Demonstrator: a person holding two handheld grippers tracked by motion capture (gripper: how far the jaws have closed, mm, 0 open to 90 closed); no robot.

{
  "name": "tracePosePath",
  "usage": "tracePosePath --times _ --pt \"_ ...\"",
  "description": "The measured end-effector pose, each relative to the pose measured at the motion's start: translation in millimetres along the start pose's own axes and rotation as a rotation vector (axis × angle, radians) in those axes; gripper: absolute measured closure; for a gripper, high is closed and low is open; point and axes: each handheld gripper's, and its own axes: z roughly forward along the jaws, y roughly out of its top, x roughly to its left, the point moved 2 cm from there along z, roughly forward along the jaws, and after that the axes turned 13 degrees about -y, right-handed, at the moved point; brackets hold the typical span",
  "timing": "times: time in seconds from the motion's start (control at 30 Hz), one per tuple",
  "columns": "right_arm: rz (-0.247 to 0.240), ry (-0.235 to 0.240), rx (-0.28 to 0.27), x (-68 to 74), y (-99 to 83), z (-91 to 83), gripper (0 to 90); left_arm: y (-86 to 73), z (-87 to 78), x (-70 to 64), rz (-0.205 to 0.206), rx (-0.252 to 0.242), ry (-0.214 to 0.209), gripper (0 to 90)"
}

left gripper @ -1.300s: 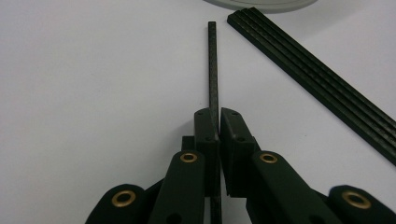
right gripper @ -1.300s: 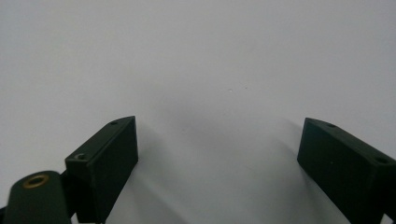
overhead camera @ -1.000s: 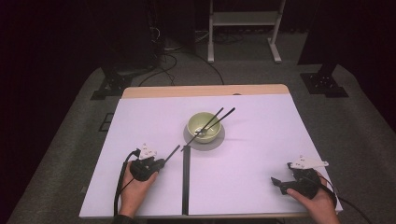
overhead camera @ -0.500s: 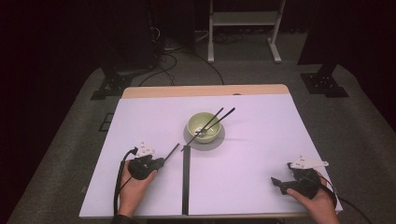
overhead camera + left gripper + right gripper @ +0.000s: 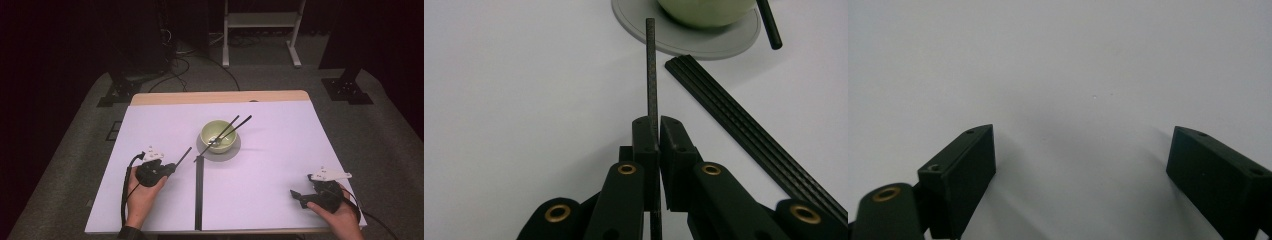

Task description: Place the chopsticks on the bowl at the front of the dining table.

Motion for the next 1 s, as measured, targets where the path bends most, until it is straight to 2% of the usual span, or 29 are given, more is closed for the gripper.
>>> tracePosePath --times 0.3,0.73,1.0 --pt "0.001 0.001 0.0 0.0 0.0 0.0 10.6 7.7 -1.3 -1.8 -0.013 -0.002 0.002 86.6" --pt "-0.001 0.001 -0.001 -0.1 -0.1 0.0 10.6 21.8 3.7 -2.3 -0.004 0.018 -0.007 86.6" --pt "-0.001 0.0 -0.001 -0.1 -0.1 0.0 10.6 33.2 4.1 -3.9 -0.003 0.011 -0.017 86.6"
